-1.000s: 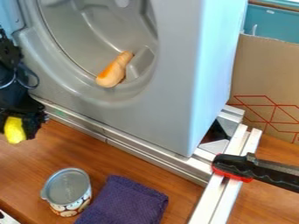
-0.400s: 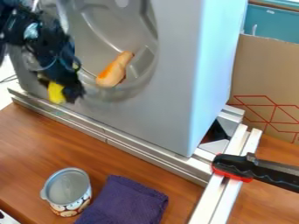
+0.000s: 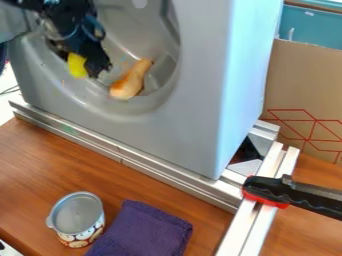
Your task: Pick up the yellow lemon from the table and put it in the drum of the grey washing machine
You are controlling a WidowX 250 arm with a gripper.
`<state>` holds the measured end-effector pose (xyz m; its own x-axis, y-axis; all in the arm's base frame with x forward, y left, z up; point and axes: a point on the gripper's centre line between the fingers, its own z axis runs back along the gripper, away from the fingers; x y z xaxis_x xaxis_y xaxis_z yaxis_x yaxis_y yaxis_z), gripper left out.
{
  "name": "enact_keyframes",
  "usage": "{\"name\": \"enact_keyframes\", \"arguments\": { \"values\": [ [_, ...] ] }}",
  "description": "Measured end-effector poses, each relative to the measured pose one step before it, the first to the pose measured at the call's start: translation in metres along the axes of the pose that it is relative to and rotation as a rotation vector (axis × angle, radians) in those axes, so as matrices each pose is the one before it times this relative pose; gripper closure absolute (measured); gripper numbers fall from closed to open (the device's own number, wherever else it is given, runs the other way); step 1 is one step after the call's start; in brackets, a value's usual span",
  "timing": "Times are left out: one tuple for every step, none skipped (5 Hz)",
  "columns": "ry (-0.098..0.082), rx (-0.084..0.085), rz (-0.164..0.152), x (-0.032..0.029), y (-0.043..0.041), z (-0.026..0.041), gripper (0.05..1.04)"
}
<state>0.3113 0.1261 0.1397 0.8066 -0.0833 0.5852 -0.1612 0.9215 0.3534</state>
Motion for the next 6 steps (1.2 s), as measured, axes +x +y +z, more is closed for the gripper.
{"name": "enact_keyframes", "arguments": {
  "values": [
    [0.0117,-0.07,0.014,0.01376,0.00043,-0.01047,0.278],
    [0.0382,-0.0384,0.0112,0.00554,0.00252,-0.01492,0.278],
    [0.0843,-0.0275,-0.0157,-0.00961,-0.00556,-0.02445,0.278],
    [0.0313,-0.0283,-0.0043,0.00199,-0.00358,-0.01176,0.279],
    [0.0075,-0.0206,-0.0035,0.00379,-0.00175,-0.00309,0.28],
    [0.0016,-0.0004,0.0012,-0.00011,0.0005,0.00018,0.28]
  ]
}}
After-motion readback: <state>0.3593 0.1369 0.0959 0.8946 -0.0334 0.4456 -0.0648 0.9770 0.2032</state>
